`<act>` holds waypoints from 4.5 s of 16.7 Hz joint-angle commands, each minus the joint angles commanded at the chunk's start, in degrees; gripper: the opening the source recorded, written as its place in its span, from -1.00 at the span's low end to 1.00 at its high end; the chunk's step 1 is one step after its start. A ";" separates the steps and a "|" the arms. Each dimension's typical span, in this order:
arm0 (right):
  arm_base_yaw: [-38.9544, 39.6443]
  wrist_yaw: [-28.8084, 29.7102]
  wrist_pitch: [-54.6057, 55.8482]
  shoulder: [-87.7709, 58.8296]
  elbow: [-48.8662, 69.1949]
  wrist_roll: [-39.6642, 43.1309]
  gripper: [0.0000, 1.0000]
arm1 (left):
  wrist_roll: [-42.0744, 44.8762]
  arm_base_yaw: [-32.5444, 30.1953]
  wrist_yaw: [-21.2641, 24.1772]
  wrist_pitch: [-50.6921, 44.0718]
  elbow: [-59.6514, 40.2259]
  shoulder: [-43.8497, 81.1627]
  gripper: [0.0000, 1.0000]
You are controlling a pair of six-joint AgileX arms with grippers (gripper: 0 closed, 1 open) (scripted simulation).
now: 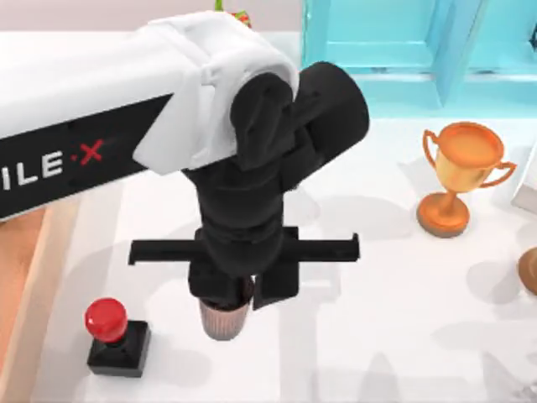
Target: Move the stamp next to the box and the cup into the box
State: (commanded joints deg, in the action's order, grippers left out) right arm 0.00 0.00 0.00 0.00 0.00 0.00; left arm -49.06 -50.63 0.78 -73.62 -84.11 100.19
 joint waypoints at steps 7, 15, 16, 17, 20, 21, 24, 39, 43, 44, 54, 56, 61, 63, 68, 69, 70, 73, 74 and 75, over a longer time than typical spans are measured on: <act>0.00 0.00 0.00 0.00 0.00 0.00 1.00 | 27.85 29.14 2.54 -1.65 4.20 -4.05 -1.00; 0.00 0.00 0.00 0.00 0.00 0.00 1.00 | 64.22 66.05 3.79 -1.25 15.51 -13.23 -1.00; 0.00 0.00 0.00 0.00 0.00 0.00 1.00 | 66.70 68.36 3.90 -1.04 16.73 -14.29 -1.00; 0.00 0.00 0.00 0.00 0.00 0.00 1.00 | 68.71 70.11 4.00 -0.84 17.78 -15.20 -1.00; 0.00 0.00 0.00 0.00 0.00 0.00 1.00 | 72.20 72.42 4.18 -0.38 19.74 -16.98 -1.00; 0.00 0.00 0.00 0.00 0.00 0.00 1.00 | 72.35 72.48 4.19 -0.35 19.82 -17.07 -1.00; 0.00 0.00 0.00 0.00 0.00 0.00 1.00 | 72.37 72.25 4.05 -0.45 19.66 -16.81 -1.00; 0.00 0.00 0.00 0.00 0.00 0.00 1.00 | 73.09 72.66 3.64 12.22 30.45 -17.64 -1.00; 0.00 0.00 0.00 0.00 0.00 0.00 1.00 | 73.19 73.26 4.14 15.00 31.85 -13.68 -1.00; 0.00 0.00 0.00 0.00 0.00 0.00 1.00 | 73.17 73.25 4.14 15.03 31.86 -13.66 -1.00; 0.00 0.00 0.00 0.00 0.00 0.00 1.00 | 73.17 73.25 4.14 15.03 31.86 -13.66 0.06; 0.00 0.00 0.00 0.00 0.00 0.00 1.00 | 73.17 73.25 4.14 15.03 31.86 -13.66 0.36; 0.00 0.00 0.00 0.00 0.00 0.00 1.00 | 73.17 73.25 4.14 15.03 31.86 -13.66 1.00; 0.00 0.00 0.00 0.00 0.00 0.00 1.00 | 73.17 73.25 4.14 15.03 31.86 -13.66 1.00; 0.00 0.00 0.00 0.00 0.00 0.00 1.00 | 73.17 73.25 4.14 15.03 31.86 -13.66 1.00; 0.00 0.00 0.00 0.00 0.00 0.00 1.00 | 73.18 73.23 4.15 15.02 31.85 -13.70 1.00; 0.00 0.00 0.00 0.00 0.00 0.00 1.00 | 73.14 73.18 4.07 15.10 31.70 -13.71 1.00; 0.00 0.00 0.00 0.00 0.00 0.00 1.00 | 72.36 72.46 2.31 15.09 27.66 -13.68 1.00; 0.00 0.00 0.00 0.00 0.00 0.00 1.00 | 72.16 72.42 1.53 14.21 25.10 -13.56 1.00; 0.00 0.00 0.00 0.00 0.00 0.00 1.00 | 72.02 72.51 0.80 12.73 22.08 -13.66 1.00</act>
State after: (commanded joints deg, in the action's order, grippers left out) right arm 0.00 0.00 0.00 0.00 0.00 0.00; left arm 22.97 21.89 1.58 -60.89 -62.03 86.53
